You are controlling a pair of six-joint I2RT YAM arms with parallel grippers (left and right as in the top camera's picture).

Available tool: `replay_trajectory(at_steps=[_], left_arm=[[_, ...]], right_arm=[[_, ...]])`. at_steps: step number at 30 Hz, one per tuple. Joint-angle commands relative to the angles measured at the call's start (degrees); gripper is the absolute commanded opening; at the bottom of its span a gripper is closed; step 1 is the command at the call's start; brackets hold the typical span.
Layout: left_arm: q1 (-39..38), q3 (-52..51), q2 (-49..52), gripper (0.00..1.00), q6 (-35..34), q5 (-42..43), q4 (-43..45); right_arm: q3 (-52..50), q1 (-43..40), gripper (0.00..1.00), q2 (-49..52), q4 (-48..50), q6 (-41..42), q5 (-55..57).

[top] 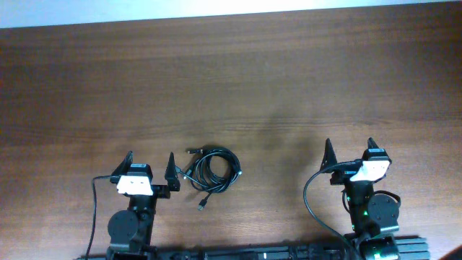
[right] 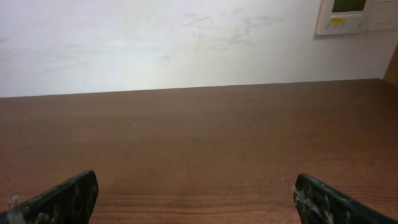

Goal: Untangle cables

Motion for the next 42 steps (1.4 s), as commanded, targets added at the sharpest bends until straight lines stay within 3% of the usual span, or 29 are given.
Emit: replay_trajectory(at_steps=[1, 33, 42], left_arm=[[-0.02, -0.09, -0.33, 0.99, 0.50, 0.66, -0.44], [-0.02, 0.35, -0.33, 0.99, 0.68, 0.52, -0.92], [-0.02, 10.34, 2.36, 0.99, 0.74, 0.66, -12.70]], right_arm=[[-0.26, -0.48, 0.99, -0.44, -0.46, -0.46, -0.15], [-0.26, -0.48, 0.99, -0.44, -0.48, -0.46, -0.15], [-0.26, -0.48, 0.99, -0.44, -0.46, -0.46, -0.15]])
